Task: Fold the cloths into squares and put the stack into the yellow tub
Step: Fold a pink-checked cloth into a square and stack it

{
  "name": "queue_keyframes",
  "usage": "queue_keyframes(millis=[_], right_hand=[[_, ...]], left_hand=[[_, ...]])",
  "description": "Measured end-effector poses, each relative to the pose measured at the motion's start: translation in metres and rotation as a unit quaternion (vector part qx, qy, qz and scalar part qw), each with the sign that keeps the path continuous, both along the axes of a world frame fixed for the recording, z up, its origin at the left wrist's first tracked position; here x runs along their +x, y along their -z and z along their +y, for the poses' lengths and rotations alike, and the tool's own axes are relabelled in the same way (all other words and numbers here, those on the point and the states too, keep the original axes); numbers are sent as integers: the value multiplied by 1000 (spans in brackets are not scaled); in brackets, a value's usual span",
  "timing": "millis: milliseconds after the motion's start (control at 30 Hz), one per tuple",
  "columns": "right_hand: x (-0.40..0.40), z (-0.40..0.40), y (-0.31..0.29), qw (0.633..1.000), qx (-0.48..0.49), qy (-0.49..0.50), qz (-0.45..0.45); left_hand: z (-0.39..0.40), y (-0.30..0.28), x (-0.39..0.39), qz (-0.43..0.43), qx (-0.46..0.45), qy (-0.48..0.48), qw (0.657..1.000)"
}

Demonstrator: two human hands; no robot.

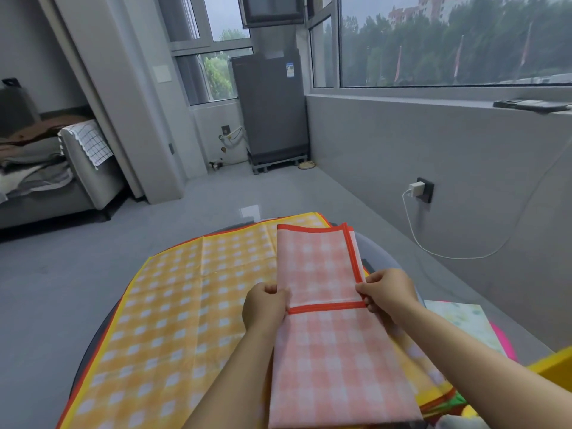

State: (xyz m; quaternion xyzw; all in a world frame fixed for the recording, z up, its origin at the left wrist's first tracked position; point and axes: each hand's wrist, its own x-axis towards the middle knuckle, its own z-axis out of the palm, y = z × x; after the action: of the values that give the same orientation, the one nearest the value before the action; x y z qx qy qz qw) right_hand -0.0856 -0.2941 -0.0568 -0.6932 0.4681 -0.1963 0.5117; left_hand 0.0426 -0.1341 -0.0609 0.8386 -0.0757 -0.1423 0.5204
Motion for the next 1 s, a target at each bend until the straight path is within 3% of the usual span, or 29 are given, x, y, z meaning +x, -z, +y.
queue_keyframes(millis=[133,333,467,700,833,1000], right_hand=[[-7,2,-2,992,83,2,-96],[-25,2,-11,976,144,-69,-147],[-32,-2,-10,960,191,-100,-178],[-44,1,-13,954,201,-159,-158],[-43,5,-13,981,55,-172,-70],[-38,11,-9,971,-124,-204,25]], left_hand=[[7,-1,0,53,-97,-2,994],[21,-12,-7,175,-238,-10,955],[32,-10,-10,181,-282,4,942],[46,-8,-15,96,-156,95,979],[50,-2,-20,-32,-48,159,986],[44,0,-21,-121,23,217,968]])
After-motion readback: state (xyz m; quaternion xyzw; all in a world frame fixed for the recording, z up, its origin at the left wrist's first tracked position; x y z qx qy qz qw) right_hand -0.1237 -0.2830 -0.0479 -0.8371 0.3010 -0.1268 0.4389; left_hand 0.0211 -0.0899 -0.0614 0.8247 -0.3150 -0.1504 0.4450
